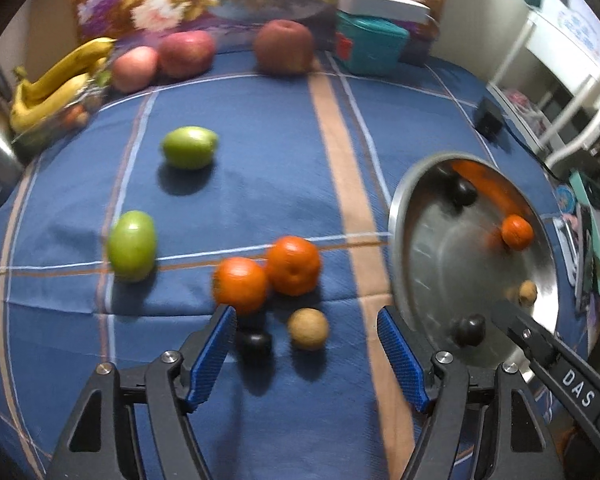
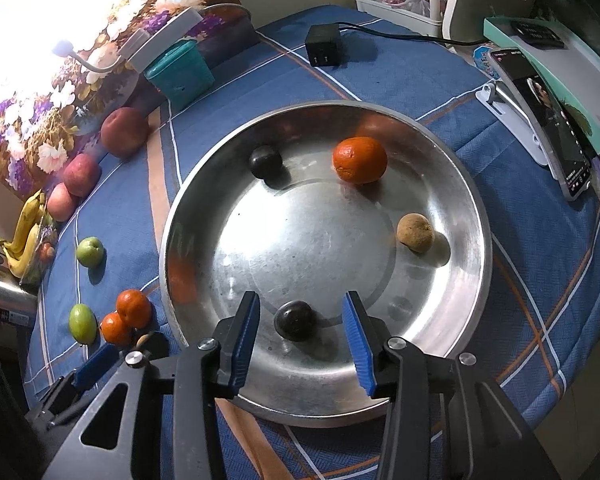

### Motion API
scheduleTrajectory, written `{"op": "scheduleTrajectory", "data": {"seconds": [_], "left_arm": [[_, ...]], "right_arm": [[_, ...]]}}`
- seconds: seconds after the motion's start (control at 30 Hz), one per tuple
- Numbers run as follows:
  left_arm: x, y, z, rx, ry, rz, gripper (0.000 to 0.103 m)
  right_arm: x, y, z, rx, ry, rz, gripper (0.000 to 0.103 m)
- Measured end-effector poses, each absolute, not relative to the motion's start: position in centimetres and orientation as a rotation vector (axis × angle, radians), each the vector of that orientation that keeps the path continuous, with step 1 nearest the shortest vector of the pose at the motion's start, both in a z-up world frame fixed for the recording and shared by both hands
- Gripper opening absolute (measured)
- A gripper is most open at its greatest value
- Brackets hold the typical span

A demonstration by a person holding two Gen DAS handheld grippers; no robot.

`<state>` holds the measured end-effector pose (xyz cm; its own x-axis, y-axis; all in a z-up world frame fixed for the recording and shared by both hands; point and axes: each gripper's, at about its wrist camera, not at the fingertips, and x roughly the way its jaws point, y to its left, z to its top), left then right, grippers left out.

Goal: Organize fruits
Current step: 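Withdraw both open grippers from the bowl back toward the fruit cluster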

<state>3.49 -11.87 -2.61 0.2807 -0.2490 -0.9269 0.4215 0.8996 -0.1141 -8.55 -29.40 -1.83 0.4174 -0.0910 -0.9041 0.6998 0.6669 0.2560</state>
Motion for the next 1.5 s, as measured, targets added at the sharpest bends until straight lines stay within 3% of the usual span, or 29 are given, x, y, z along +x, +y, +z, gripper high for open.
{"op": "scheduleTrajectory", "data": {"seconds": [0.67,0.93,1.0,1.07,1.13,1.4,1.5], "left_arm": [[6.4,-5.2,-2.0,0.063,1.205,-0.285,0.079],[6.3,-5.7,-2.0,0.072,1.203,-0.299,0.085],[6.2,-5.7,-1.9,0.075,1.199,-0.3,0.093],[6.2,-5.7,-1.8,0.08,1.188,-0.297,0.103],[6.2,-5.7,-1.8,0.09,1.177,-0.294,0.103],[6.1,-6.0,-2.1,0.117,1.171,-0.298,0.103],[6.1,-6.0,-2.1,0.116,1.168,-0.307,0.103]], "right_arm": [[-6.0,-25.9,-1.4,0.543,1.07,-0.47,0.044],[-5.7,-25.4,-1.5,0.52,1.077,-0.463,0.044],[-5.8,-25.4,-1.5,0.518,1.079,-0.466,0.044],[-5.8,-25.4,-1.6,0.513,1.082,-0.469,0.05],[-5.7,-25.4,-1.6,0.505,1.081,-0.48,0.063],[-5.7,-25.5,-1.9,0.498,1.082,-0.483,0.076],[-5.6,-25.5,-2.0,0.496,1.079,-0.483,0.076]]}}
